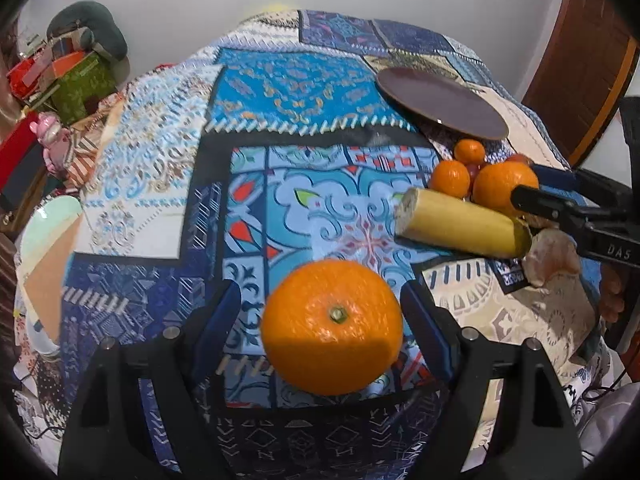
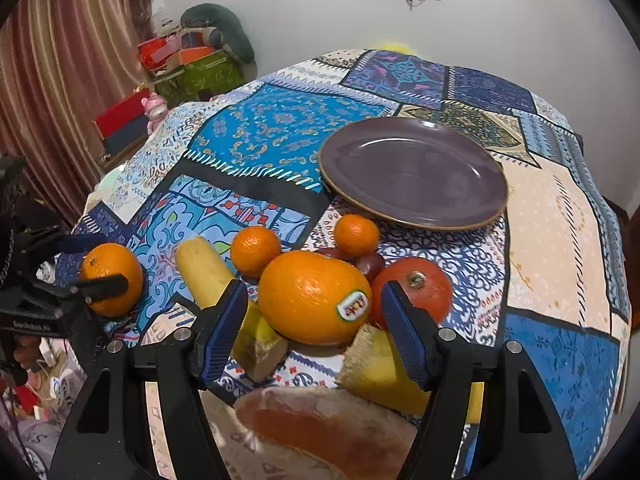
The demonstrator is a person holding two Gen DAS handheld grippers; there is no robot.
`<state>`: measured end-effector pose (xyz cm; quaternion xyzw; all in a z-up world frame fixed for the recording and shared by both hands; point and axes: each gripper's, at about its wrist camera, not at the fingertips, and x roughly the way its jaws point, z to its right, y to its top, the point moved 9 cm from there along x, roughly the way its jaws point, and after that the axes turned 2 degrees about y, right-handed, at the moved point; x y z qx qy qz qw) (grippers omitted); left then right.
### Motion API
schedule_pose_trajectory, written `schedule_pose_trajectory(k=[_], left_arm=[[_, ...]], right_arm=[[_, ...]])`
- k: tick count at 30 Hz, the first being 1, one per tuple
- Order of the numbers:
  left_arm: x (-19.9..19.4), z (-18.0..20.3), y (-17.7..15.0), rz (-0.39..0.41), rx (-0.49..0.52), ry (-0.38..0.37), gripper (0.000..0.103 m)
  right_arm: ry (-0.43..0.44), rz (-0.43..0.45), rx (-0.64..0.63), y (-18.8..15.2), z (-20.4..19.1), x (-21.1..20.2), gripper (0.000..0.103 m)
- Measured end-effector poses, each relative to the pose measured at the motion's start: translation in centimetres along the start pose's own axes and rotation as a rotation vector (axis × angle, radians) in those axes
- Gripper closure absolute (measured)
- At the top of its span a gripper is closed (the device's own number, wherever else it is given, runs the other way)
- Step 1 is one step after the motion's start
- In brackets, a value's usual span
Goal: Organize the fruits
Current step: 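Lower the left tool onto the large orange while the right tool lowers onto the labeled orange, then close the left tool on the large orange while the right tool grasps the labeled orange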
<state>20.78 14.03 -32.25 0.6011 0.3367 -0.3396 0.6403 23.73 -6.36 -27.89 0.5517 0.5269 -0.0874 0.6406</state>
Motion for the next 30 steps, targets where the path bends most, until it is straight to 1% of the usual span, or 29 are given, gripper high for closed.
schedule_pose_trajectory(k=[1,8,10,12,14,16,19,25,30], left_arm=[[0.3,0.1,-0.2,-0.008,-0.002,-0.005,0.02],[1.8,0.3,-1.2,-0.05,-0.026,-0.025,0.02],[1.9,0.2,-1.2,-0.048,-0.026,-0.022,0.026],[1.8,0.3,-1.1,-0.043,-0.023,-0.019,0.034],[1.8,0.4,-1.0,-0.04,-0.018,-0.016,0.034],[1.8,0.4,-0.9,-0.039,-0.013,-0.011,0.034],[1.7,0.4,-0.9,-0.038,-0.011,-0.007,0.034],[1.4,0.4,-0.6,-0.042,-0.013,-0.001,0.035],[0.5,0.8,0.4,-0.014,-0.001,0.005,0.035]], right_arm=[[0.004,-0.007,-0.001,0.1,-0.1,0.3,0.037],[-0.048,-0.018,-0.048,0.2,-0.3,1.5,0.036],[-0.057,-0.02,-0.067,0.2,-0.3,1.7,0.036],[-0.059,-0.017,-0.07,0.4,-0.2,1.9,0.036],[-0.055,-0.008,-0.059,0.5,0.0,2.0,0.036],[-0.063,-0.001,-0.062,0.6,0.0,2.0,0.04],[-0.051,0.006,-0.056,0.5,0.1,1.8,0.041],[-0.025,0.005,-0.03,0.6,0.1,1.4,0.042],[-0.003,0.026,-0.004,1.0,0.1,0.4,0.043]])
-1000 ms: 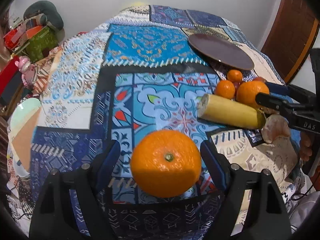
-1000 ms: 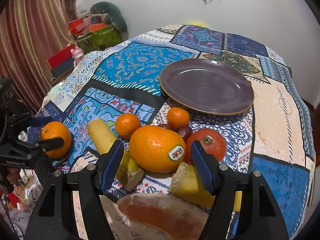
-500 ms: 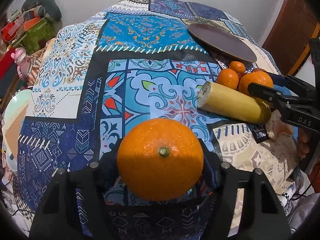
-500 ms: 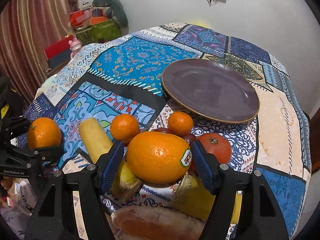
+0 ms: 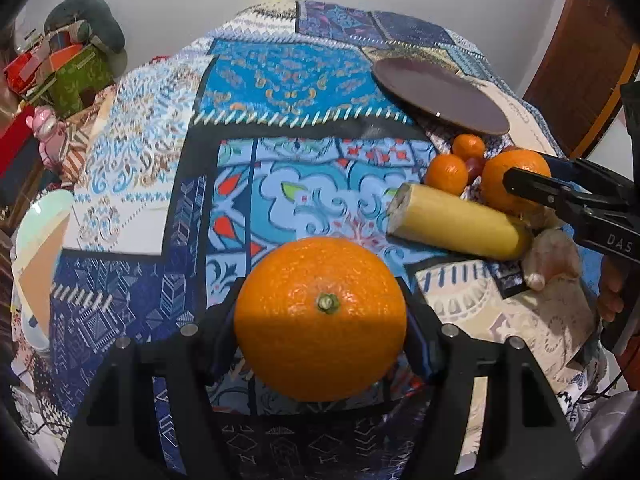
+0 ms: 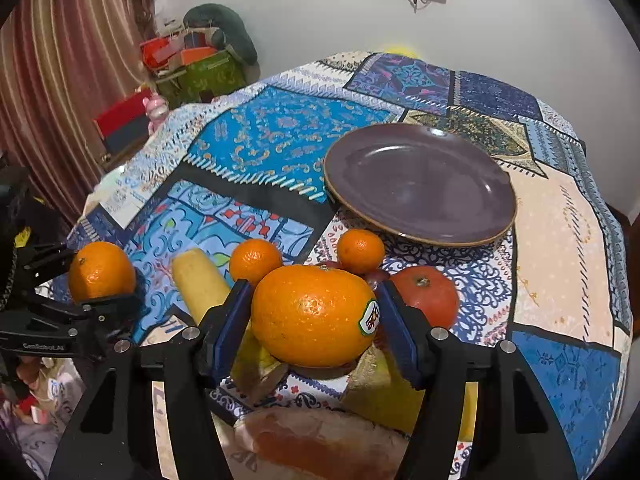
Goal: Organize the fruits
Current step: 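Close the left tool on the large orange while the right tool grasps the labeled orange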
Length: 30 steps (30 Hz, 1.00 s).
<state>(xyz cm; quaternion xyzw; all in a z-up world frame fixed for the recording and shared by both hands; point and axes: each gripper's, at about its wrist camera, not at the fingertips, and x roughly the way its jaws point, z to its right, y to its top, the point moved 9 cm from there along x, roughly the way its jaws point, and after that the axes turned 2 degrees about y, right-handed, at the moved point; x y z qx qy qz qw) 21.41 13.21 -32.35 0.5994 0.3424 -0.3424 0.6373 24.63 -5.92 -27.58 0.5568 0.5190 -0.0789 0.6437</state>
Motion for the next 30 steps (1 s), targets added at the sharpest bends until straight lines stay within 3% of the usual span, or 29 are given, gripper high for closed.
schedule_pose_trajectory(k=[6,17,30], left_arm=[[-1.5,1.2,2.4,0.056,0.024,-0.009,0.035],[-3.3,5.1,8.6,0.163,0.078,-0.047,0.035],[-2.2,8.0,15.1,0.226,0.101,-0.072,0.035]], right_arm=[[0.004,0.062,0.03,1.6,0.6,-2.4,0.043],[-0.084,0.184,0.045,5.2,4.1,-6.4,0.043],[-0.143,0.239,0.055,8.1,8.1,-7.3,0.043]])
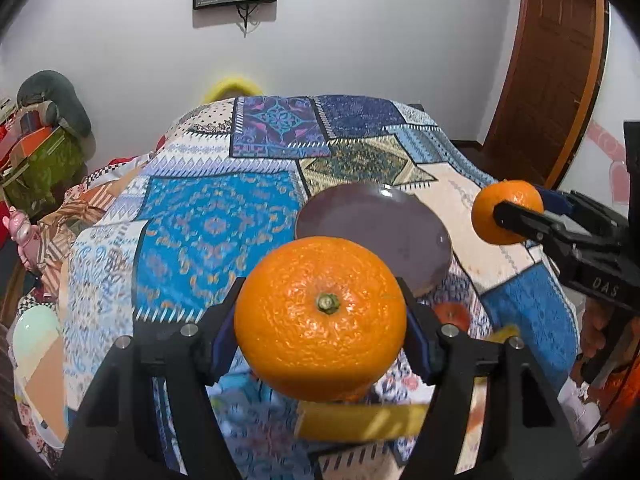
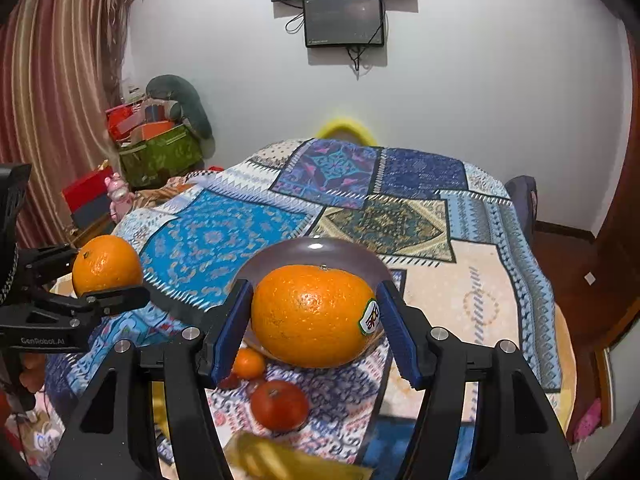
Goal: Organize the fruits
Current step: 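Close the left tool on the large orange while the right tool grasps the labeled orange, then carry both oranges over the brown plate and open both tools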
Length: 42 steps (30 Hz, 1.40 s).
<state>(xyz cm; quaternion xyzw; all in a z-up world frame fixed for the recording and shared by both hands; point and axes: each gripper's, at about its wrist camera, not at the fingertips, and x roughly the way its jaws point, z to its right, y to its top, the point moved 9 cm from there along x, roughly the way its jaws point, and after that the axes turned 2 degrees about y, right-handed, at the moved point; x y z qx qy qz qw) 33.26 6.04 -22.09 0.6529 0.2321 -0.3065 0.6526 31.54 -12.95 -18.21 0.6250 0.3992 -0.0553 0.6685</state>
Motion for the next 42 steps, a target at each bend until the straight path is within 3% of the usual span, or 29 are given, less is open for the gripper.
schedule_pose_trajectory(k=[5,15,28,42], left_arm=[[1.9,-0.1,1.8,0.006,0.013,0.024,0.035],[6.7,0.1,2.9,-0.043,-0.001,0.0,0.035],[13.1,1.0,3.4,-0.128,0.029,-0.002,0.035],[17.3,1.5,3.5,-0.204,0.05,0.006,0.035]], right_arm=[[-0.001,0.01,-0.001,1.0,1.0,1.0,0.043],[-0.019,0.002,0.0,2.2,3.1,4.4,0.043],[-0.013,-0.068,-0.004,1.2,5.1,10.4,0.043],[0.022,-0.164,0.011,-0.4,6.2,14.9,0.042]])
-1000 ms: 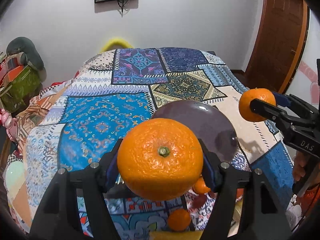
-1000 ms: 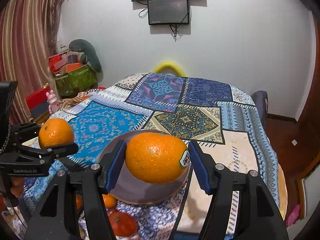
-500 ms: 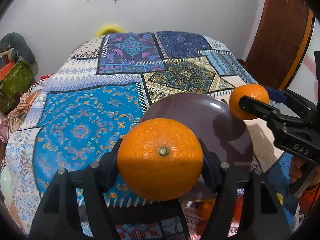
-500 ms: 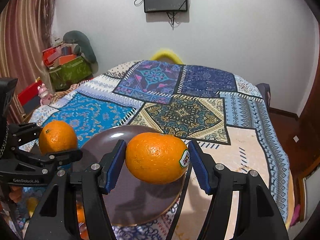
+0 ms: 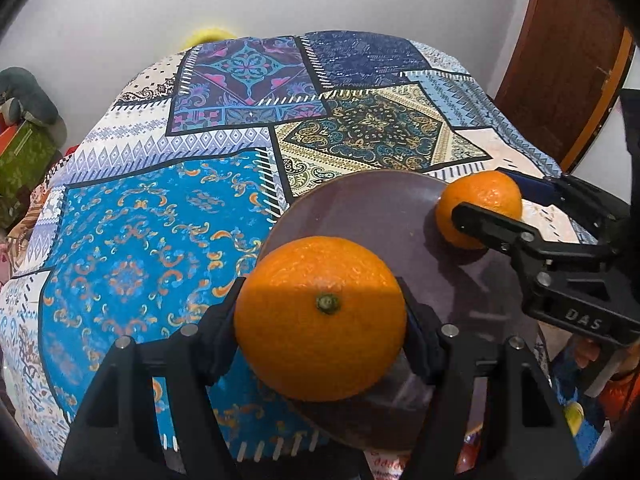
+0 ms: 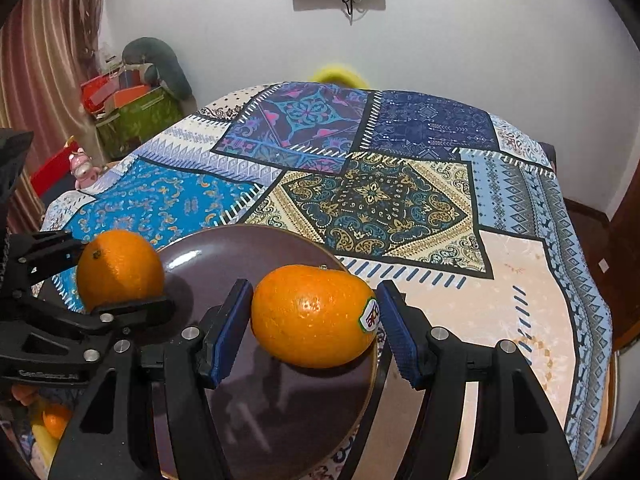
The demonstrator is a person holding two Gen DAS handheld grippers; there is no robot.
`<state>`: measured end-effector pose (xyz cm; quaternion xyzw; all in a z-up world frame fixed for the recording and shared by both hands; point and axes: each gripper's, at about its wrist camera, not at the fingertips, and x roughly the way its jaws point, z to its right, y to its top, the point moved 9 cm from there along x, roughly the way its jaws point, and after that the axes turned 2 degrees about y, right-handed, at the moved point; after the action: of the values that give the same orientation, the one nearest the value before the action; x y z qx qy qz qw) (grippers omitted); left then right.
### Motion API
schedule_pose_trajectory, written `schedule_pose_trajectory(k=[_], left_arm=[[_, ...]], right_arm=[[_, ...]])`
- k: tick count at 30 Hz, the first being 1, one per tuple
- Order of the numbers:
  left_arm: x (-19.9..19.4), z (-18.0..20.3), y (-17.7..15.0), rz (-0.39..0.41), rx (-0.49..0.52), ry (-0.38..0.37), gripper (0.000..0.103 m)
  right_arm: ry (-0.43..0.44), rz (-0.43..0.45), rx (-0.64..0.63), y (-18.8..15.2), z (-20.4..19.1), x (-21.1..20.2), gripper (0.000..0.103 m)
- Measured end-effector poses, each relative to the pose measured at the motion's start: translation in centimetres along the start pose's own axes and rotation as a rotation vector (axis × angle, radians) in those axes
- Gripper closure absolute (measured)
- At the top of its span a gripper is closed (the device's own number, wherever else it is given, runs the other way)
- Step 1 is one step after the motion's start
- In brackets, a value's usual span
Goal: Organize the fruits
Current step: 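Carry both oranges over the brown plate and open both tools, then withdraw both tools from the plate toward the yellow cylinders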
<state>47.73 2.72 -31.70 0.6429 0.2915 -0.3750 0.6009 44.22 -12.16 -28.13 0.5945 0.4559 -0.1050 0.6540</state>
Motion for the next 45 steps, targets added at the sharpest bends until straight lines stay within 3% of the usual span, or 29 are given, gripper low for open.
schedule_pose_trajectory(k=[15,17,21,24,34,45], left_arm=[[0.8,-0.4,0.2,-0.024,-0.033,-0.014,0.033],[0.7,-0.1,0.0,-0.027,-0.022,-0.014,0.033],[0.3,0.0,-0.4,-0.03,-0.018,-0.007,0.033],[-0.3,0.1,-0.4,-0.025,-0.023,-0.001,0.033],[-6.7,0.3,1.1,0.086,-0.042,-0.005,0.032],[-12.3,1.4,-2.5,0.106,-0.026,0.024,0.03]], right_arm=[[-0.011,-0.012,-0.018,-0.2,-0.1,0.1,0.04],[-0.014,-0.012,-0.022,-0.2,-0.3,0.0,0.038],[-0.019,0.019,-0.006,0.2,-0.3,-1.0,0.025],[-0.037,0.04,-0.008,0.6,-0.2,-2.1,0.024],[-0.068,0.093,-0.015,0.8,-0.8,-7.5,0.024],[-0.111,0.131,-0.018,-0.6,-1.4,-13.8,0.02]])
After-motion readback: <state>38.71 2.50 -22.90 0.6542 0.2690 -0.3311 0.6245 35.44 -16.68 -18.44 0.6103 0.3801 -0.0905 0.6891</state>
